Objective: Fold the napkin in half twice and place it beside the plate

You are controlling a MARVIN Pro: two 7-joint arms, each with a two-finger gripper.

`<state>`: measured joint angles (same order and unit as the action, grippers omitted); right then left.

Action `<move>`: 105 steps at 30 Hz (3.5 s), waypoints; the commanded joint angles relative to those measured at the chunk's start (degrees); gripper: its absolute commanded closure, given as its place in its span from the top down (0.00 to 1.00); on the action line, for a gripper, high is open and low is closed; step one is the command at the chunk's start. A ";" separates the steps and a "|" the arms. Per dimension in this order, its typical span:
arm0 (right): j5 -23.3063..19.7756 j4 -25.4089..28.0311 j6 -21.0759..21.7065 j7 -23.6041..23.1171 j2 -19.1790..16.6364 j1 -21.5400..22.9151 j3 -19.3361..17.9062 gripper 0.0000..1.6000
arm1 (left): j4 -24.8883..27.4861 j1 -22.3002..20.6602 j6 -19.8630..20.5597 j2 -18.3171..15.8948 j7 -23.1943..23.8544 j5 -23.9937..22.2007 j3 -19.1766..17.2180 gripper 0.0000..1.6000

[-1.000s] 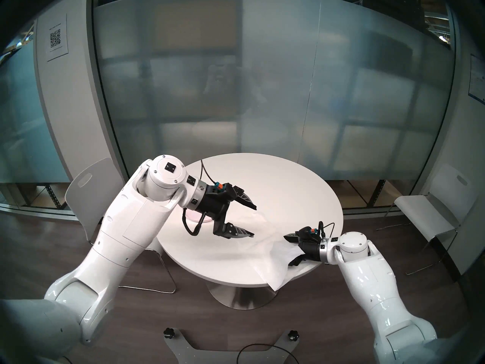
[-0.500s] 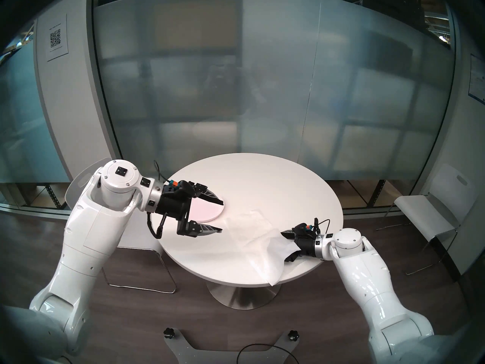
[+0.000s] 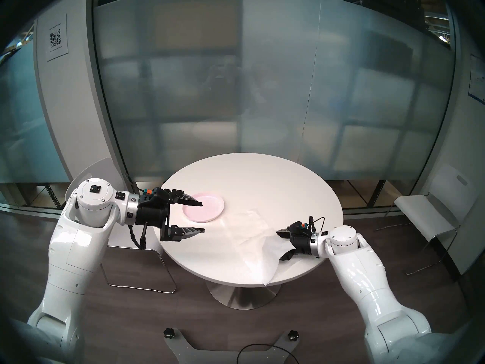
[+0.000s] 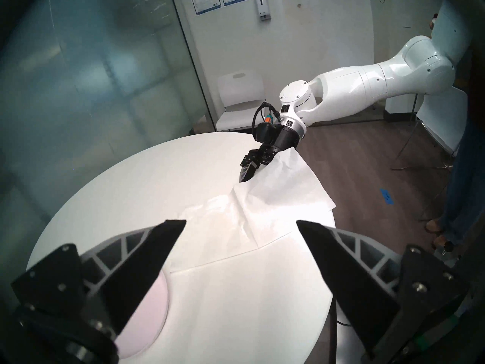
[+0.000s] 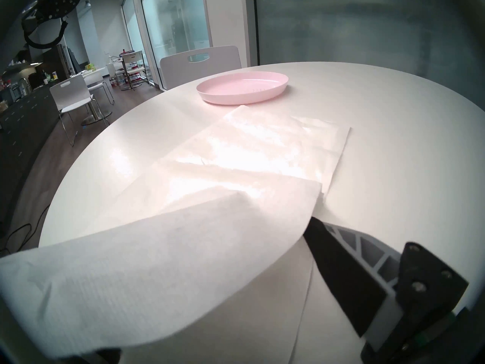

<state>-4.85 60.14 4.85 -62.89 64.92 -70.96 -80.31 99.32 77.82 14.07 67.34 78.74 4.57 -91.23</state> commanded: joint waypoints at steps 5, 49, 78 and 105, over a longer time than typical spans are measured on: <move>-1.02 7.09 2.82 -1.07 -2.83 -4.24 -2.31 1.00 | -2.10 0.28 0.02 0.26 1.35 -0.66 1.05 1.00; 0.95 10.15 4.05 2.74 1.16 -5.82 -2.18 1.00 | -20.20 -14.14 4.41 8.38 -0.69 3.76 15.52 1.00; 0.84 13.54 4.18 2.63 1.01 -8.22 -1.87 1.00 | -35.70 -18.95 2.54 13.13 -6.98 9.47 19.42 1.00; 1.35 13.49 3.63 1.27 1.00 -8.20 -2.81 1.00 | -38.12 -18.57 -2.11 13.60 -13.24 15.68 21.07 1.00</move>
<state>-3.25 72.69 8.81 -61.64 65.91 -79.74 -82.77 58.51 59.17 12.91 81.02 66.43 19.32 -70.84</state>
